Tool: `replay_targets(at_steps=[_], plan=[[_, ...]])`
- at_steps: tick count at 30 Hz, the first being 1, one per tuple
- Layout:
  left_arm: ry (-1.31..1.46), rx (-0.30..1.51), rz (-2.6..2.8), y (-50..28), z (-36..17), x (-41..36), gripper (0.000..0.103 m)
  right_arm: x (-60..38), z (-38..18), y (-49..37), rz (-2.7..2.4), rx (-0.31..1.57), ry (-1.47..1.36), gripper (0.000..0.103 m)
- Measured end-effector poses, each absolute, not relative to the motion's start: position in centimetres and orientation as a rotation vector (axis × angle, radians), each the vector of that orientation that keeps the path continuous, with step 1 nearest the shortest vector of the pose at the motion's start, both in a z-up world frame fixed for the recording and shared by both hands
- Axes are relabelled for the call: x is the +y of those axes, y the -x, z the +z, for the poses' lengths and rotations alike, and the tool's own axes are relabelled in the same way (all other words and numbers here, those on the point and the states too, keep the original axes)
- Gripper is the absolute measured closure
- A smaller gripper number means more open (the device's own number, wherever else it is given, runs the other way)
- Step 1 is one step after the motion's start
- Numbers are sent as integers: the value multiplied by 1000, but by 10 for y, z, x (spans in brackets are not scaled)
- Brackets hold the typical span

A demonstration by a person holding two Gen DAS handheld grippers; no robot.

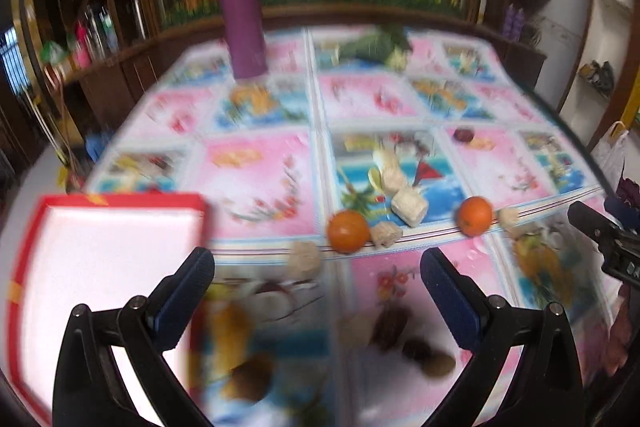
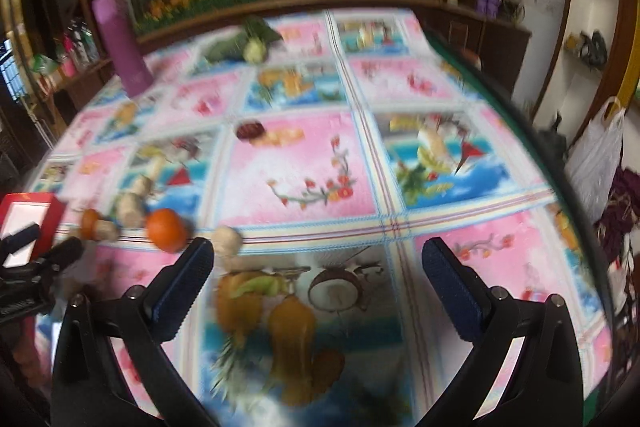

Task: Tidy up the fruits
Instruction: 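Move both tools over the scattered fruits on the patterned cloth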

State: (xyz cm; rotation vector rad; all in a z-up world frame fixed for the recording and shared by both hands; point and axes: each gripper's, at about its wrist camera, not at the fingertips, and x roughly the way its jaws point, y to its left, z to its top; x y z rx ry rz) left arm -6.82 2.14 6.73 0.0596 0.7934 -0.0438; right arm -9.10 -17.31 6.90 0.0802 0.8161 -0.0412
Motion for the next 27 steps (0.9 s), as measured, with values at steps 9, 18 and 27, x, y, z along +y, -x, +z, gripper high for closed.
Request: replay_targets(at_steps=[9,18,27], plan=[[-131,704,-6,144,81,50,0,-151,97,147,45,765,3,0],[-85,709,32,148,79,54,0,-108,98,170,130,756,53,0],[-79,724,45,147,76,59,0,-98,90,169,148,785,39,0]])
